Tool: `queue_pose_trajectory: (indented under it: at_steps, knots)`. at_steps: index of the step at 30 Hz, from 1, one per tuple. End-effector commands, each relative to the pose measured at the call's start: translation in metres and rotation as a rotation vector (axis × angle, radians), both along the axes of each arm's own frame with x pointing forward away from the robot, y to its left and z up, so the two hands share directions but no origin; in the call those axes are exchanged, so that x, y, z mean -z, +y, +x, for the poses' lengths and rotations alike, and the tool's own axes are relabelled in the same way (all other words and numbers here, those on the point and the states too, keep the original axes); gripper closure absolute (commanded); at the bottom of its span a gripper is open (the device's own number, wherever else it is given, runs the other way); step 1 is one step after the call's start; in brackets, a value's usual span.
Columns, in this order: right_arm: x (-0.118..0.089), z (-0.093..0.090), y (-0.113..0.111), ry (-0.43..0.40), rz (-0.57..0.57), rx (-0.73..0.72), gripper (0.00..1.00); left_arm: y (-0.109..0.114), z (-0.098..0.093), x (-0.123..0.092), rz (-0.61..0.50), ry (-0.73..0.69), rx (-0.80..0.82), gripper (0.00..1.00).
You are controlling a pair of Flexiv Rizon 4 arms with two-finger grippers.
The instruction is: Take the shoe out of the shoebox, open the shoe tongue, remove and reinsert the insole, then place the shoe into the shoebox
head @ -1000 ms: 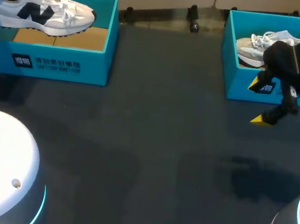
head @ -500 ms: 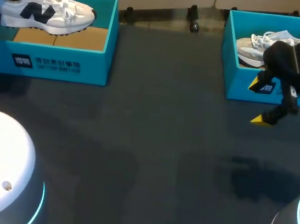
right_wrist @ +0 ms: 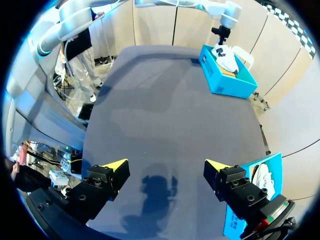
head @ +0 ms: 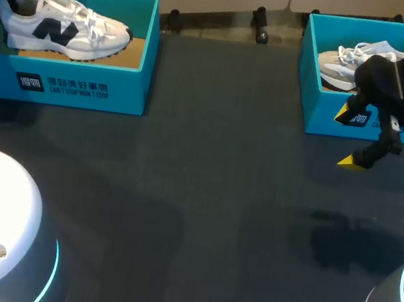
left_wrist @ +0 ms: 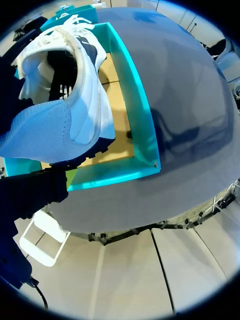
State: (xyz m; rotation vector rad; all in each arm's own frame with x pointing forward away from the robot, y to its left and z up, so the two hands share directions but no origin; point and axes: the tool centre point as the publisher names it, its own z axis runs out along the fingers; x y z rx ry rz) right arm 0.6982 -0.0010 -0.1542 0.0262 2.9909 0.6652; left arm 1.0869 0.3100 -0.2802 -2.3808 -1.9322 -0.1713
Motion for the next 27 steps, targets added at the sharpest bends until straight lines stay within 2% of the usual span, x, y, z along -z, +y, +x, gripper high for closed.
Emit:
queue_pose_trajectory:
  at_steps: [1, 20, 27]
  knots:
    - [0.001, 0.002, 0.001, 0.003, -0.004, 0.0, 0.0, 0.003, 0.005, 0.009, -0.009, 0.015, 0.007, 1.0]
    - [0.001, 0.002, 0.001, 0.003, -0.004, 0.0, 0.0, -0.003, 0.001, 0.06, 0.02, 0.057, 0.046, 1.0]
    - [0.001, 0.002, 0.001, 0.003, -0.004, 0.0, 0.0, -0.005, 0.001, 0.072, 0.013, 0.077, 0.046, 1.0]
